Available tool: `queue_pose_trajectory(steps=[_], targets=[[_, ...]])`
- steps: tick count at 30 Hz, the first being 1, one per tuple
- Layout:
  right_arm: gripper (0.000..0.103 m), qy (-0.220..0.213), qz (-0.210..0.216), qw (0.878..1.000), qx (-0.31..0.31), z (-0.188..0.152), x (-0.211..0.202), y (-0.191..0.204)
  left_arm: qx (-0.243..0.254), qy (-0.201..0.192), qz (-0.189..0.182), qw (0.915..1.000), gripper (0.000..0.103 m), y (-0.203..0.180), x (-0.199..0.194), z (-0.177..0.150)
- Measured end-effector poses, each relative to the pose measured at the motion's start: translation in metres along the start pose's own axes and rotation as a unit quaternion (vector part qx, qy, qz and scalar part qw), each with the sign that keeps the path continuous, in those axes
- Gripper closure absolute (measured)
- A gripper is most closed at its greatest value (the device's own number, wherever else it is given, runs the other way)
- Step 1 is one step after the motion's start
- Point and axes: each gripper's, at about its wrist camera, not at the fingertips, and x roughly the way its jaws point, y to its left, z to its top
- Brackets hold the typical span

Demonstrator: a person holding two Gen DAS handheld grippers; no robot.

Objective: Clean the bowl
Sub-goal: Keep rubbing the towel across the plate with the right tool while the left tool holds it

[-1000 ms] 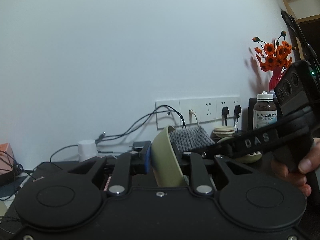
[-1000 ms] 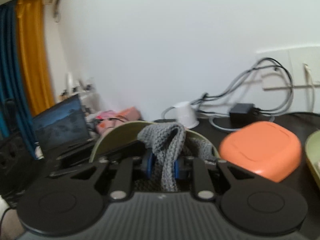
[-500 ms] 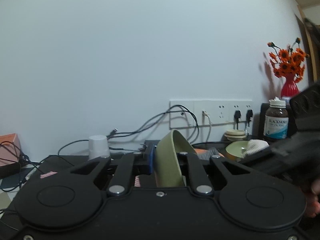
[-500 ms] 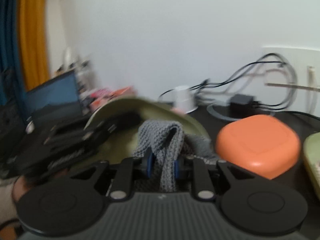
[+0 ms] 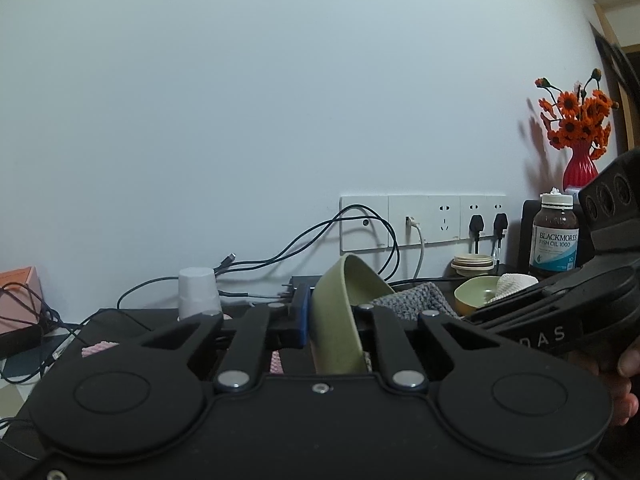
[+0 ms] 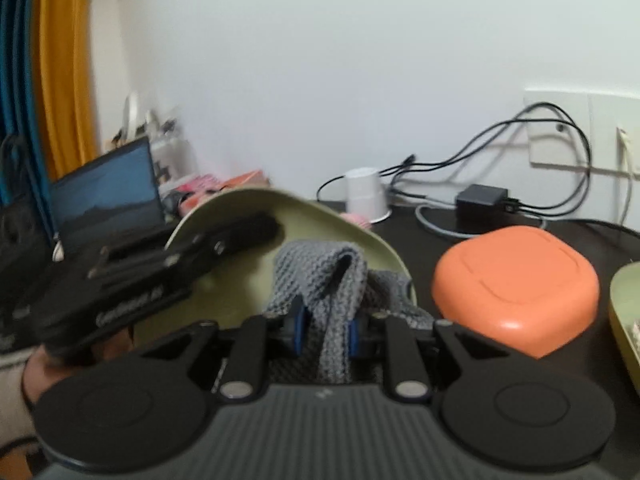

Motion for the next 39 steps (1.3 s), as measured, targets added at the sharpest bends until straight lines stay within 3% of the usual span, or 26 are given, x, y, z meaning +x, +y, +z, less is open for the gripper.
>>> queue_pose_trajectory(steps=[3,10,15,20,30,34,39], targets=[[0.084,0.000,0.012,1.000,-0.025,-0.003,0.000,0.009,-0.005,-0.002,0.004,1.0000,0.092,0.002,0.000,0.001],[0.084,0.006,0.112,0.988,-0.109,-0.010,-0.009,0.042,-0.009,-0.003,0.011,0.9999,0.092,0.006,0.000,0.001],[0.084,0.009,0.120,0.986,-0.112,-0.011,-0.011,0.045,-0.009,-0.002,0.011,0.9999,0.092,0.006,0.000,0.001],[0.083,0.009,0.076,0.991,-0.106,-0.008,-0.006,0.039,-0.007,0.002,0.011,0.9999,0.092,0.006,0.000,0.000],[0.082,-0.024,-0.024,0.999,0.001,0.004,-0.004,-0.004,0.008,0.010,-0.003,0.9999,0.092,-0.003,0.002,-0.004],[0.082,-0.020,-0.018,1.000,0.000,0.001,-0.002,-0.007,0.001,0.012,-0.001,0.9999,0.091,0.000,0.002,-0.003],[0.082,-0.005,0.032,0.999,-0.018,0.002,0.001,0.003,-0.002,0.013,0.007,0.9999,0.092,0.003,0.003,-0.003]])
